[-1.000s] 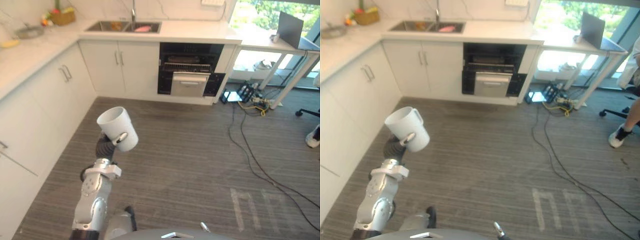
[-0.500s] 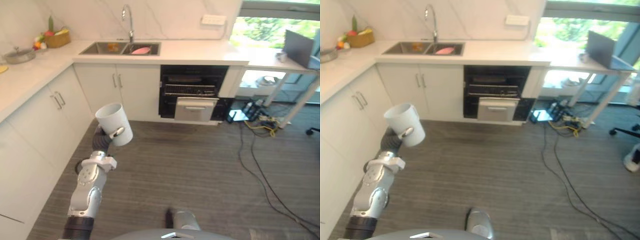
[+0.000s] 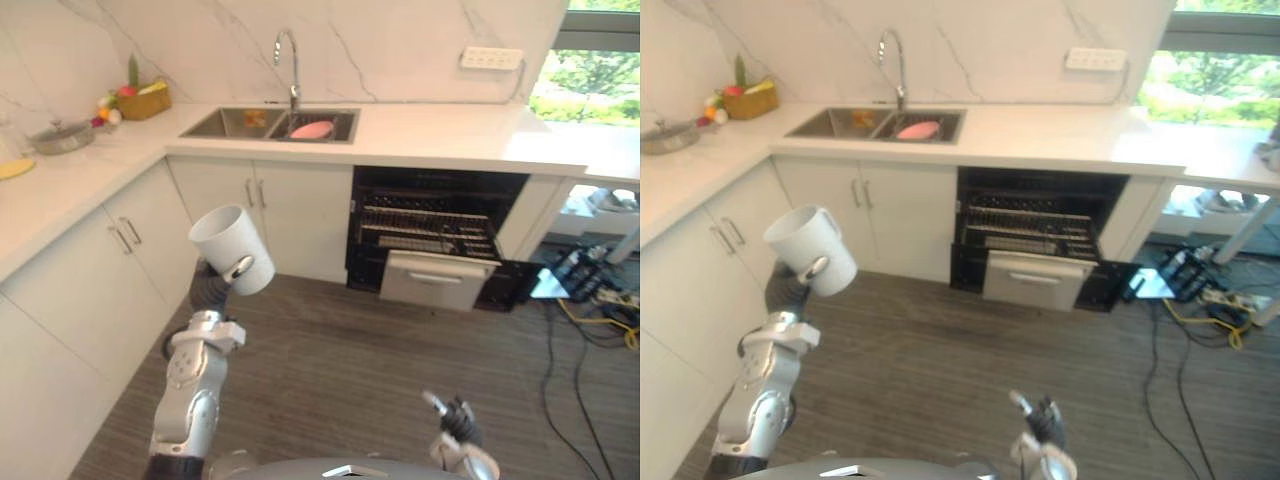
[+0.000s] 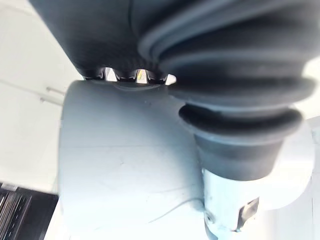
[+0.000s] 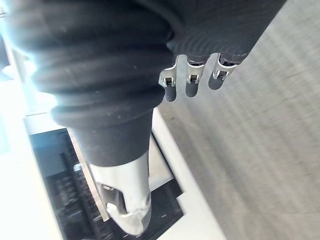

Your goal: Walk over to the sink, pick up the cup, carry it to the dishwasher, place the cup inside the dishwasher, then close the dishwasher door

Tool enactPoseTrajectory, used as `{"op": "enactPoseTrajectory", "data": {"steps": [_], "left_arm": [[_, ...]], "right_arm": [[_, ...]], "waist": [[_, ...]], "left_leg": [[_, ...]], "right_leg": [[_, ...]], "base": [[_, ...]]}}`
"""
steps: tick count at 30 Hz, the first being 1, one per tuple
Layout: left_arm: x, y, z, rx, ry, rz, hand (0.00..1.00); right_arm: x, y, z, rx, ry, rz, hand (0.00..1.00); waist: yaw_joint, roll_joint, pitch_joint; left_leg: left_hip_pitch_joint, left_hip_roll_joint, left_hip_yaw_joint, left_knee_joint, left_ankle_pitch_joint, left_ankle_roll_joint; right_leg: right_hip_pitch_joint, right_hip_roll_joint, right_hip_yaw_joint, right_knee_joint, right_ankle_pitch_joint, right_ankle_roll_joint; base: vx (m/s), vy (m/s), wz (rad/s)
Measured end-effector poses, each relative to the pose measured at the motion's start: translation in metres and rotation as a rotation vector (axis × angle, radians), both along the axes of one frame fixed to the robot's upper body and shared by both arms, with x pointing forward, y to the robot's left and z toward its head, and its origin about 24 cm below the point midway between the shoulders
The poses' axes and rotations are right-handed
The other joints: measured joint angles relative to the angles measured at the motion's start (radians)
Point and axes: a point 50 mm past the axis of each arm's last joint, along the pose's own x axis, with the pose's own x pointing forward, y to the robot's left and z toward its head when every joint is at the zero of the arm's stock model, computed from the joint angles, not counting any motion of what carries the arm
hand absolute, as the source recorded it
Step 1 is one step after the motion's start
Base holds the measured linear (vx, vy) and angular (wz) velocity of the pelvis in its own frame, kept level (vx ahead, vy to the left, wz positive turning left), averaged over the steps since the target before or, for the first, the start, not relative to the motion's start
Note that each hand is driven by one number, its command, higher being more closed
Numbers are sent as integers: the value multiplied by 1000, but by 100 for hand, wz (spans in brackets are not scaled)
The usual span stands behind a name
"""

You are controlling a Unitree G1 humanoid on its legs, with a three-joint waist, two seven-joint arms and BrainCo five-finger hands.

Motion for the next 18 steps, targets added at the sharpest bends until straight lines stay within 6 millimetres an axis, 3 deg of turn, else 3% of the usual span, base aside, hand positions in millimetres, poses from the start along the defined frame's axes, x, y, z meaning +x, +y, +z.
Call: {"op": "enactPoseTrajectory", "data": {"steps": [1, 3, 4, 5, 6, 7, 8, 9, 10, 11, 12, 13, 15, 17, 18], "left_arm": [[-2, 14, 1, 10, -11, 62, 100], [-4, 25, 3, 36, -16, 109, 100], [-6, 30, 3, 49, -14, 135, 100], [-9, 33, 1, 63, -3, 152, 100], [-8, 33, 4, 61, -13, 155, 100], [-7, 35, 10, 65, -41, 171, 100], [-6, 40, 13, 67, -52, 190, 100], [-7, 39, 12, 64, -47, 189, 100], [-8, 38, 9, 61, -38, 182, 100], [-8, 39, 7, 66, -23, 180, 100], [-9, 38, 6, 67, -19, 177, 100], [-7, 38, 10, 79, -37, 161, 100], [-6, 36, 10, 87, -33, 142, 100], [-7, 34, 7, 87, -14, 123, 100], [-9, 32, 7, 83, -4, 116, 100]], "right_arm": [[30, -6, 25, -85, -109, 17, 0], [50, -10, 53, -158, -230, 34, 0], [60, -10, 73, -218, -307, 56, 0], [64, -8, 86, -272, -356, 74, 0], [65, -8, 93, -302, -381, 78, 0], [71, -8, 107, -370, -420, 90, 0], [78, -5, 124, -407, -487, 93, 0], [79, -4, 132, -425, -527, 91, 0], [76, -8, 146, -457, -596, 69, 0], [75, -5, 149, -452, -613, 65, 0], [68, -2, 154, -459, -650, 66, 0], [64, 2, 159, -431, -701, 57, 0], [60, 12, 161, -379, -746, 48, 0], [62, 22, 160, -337, -766, 60, 0], [64, 32, 166, -317, -815, 84, 0]], "waist": [[31, -2, -1], [34, -3, -3], [41, -16, -5], [36, -34, -29], [15, -41, -32], [2, -52, -22], [6, -58, 6], [2, -60, 3], [0, -55, -5], [-3, -80, -17], [-8, -86, -36], [-23, -105, -39], [-33, -111, -33], [-34, -87, -10], [-26, -71, 4]], "left_leg": [[-19, -72, -2, -266, -20, -16], [-13, -128, -13, -577, 36, -19], [21, -176, -47, -761, 213, -23], [56, -220, -41, -830, 294, 1], [43, -223, -46, -803, 278, 7], [-5, -206, -38, -665, 197, 4], [-87, -173, 13, -467, 104, -27], [-83, -178, 14, -526, 88, -43], [-27, -194, 24, -612, 155, 54], [2, -218, 45, -616, 129, 37], [31, -254, 49, -628, 94, 56], [65, -284, 60, -645, 77, 77], [123, -304, 69, -672, 66, 105], [205, -311, 78, -728, 63, 107], [272, -311, 94, -775, 64, 102]], "right_leg": [[1, -19, 45, -24, 4, 18], [22, -34, 75, -51, 4, 52], [45, -59, 109, -70, -2, 70], [55, -86, 152, -89, 0, 68], [56, -90, 155, -107, 10, 61], [71, -91, 177, -140, 60, 69], [118, -94, 203, -146, 88, 89], [129, -101, 201, -134, 84, 101], [132, -112, 208, -53, 56, 161], [119, -141, 214, 13, 44, 168], [41, -176, 220, 201, 61, 181], [-48, -214, 226, 397, 131, 209], [-153, -247, 200, 638, 180, 212], [-229, -263, 126, 770, 137, 165], [-266, -241, 55, 709, 70, 174]], "base": [[546, 193, -97], [504, 203, -76], [567, 262, -58], [566, 241, -31], [637, 274, -7], [401, 200, -11], [319, 210, -31], [244, 210, -52], [176, 160, -37], [287, 187, -27], [333, 171, 3], [366, 161, 12], [381, 156, -2], [356, 122, -27], [233, 59, -33]]}}
